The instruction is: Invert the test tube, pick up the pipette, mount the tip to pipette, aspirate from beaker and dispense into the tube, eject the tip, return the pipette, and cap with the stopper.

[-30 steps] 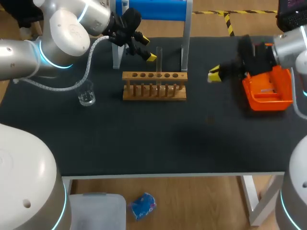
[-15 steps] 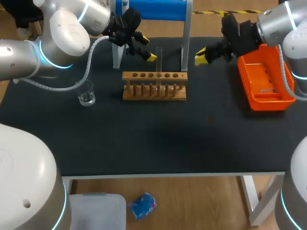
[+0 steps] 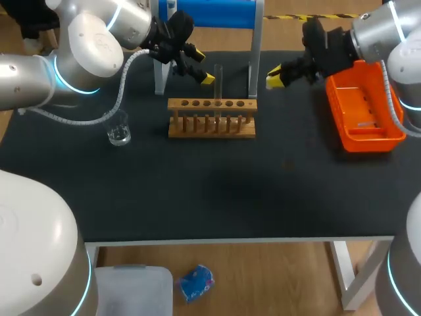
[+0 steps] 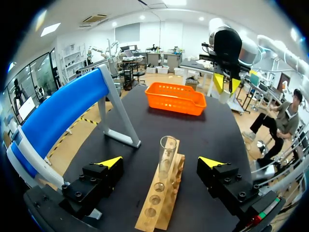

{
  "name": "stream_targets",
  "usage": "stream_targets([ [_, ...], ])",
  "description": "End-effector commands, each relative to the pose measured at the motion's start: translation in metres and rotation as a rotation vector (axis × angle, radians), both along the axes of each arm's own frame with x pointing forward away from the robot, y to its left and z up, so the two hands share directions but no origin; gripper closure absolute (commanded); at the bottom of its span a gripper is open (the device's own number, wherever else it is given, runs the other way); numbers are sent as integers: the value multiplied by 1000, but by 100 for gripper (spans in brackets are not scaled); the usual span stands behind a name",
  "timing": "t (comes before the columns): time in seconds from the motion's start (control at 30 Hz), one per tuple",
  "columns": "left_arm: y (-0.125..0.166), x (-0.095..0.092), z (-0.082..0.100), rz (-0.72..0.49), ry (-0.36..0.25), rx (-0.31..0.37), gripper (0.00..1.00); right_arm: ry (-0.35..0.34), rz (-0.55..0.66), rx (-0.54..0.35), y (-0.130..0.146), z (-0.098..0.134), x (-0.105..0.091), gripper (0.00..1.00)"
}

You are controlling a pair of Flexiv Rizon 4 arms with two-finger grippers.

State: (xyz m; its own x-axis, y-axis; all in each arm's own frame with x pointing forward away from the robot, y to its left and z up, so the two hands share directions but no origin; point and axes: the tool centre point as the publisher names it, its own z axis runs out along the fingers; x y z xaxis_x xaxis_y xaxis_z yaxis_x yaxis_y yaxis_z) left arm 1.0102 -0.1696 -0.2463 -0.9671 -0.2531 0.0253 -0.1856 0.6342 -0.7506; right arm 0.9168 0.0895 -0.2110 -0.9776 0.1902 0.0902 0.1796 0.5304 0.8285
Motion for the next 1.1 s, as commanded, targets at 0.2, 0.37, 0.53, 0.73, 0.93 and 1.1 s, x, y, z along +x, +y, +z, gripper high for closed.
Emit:
stream_targets([
  [0.2,0,1,1,-3,6,4,0,-23,92,6,36,3,41,100],
  [0.37,0,1,1,-3,6,4,0,-30,121,3,57,3,58,100],
  [0.53,0,1,1,-3,6,4,0,-28,134,7,75,0,73,100],
  [0.73,0,1,1,-3,6,4,0,-29,138,11,92,-2,87,100],
  [0.93,0,1,1,-3,6,4,0,-42,157,-7,104,-4,93,100],
  [1.1,0,1,1,-3,6,4,0,-44,159,-7,106,-5,96,100],
])
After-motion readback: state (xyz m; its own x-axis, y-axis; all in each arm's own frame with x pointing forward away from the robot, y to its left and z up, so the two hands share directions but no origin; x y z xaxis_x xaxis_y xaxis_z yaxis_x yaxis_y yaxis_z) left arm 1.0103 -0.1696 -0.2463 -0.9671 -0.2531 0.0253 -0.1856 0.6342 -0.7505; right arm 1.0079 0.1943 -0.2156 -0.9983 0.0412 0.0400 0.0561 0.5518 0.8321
